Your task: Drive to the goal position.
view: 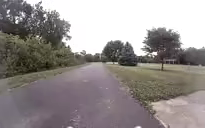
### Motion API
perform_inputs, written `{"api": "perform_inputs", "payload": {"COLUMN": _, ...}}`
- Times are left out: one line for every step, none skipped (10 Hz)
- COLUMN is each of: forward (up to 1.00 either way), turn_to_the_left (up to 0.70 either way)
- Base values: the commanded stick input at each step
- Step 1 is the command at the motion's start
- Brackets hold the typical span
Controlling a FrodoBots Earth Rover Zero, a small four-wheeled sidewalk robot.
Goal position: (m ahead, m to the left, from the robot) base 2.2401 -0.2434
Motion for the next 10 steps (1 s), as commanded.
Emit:
{"api": "perform_inputs", "payload": {"forward": 0.7, "turn_to_the_left": 0.0}}
{"api": "perform_inputs", "payload": {"forward": 0.7, "turn_to_the_left": 0.0}}
{"api": "perform_inputs", "payload": {"forward": 0.7, "turn_to_the_left": 0.0}}
{"api": "perform_inputs", "payload": {"forward": 0.7, "turn_to_the_left": 0.0}}
{"api": "perform_inputs", "payload": {"forward": 0.7, "turn_to_the_left": 0.0}}
{"api": "perform_inputs", "payload": {"forward": 0.7, "turn_to_the_left": 0.0}}
{"api": "perform_inputs", "payload": {"forward": 0.7, "turn_to_the_left": 0.0}}
{"api": "perform_inputs", "payload": {"forward": 0.7, "turn_to_the_left": 0.0}}
{"api": "perform_inputs", "payload": {"forward": 0.7, "turn_to_the_left": 0.0}}
{"api": "perform_inputs", "payload": {"forward": 0.7, "turn_to_the_left": 0.0}}
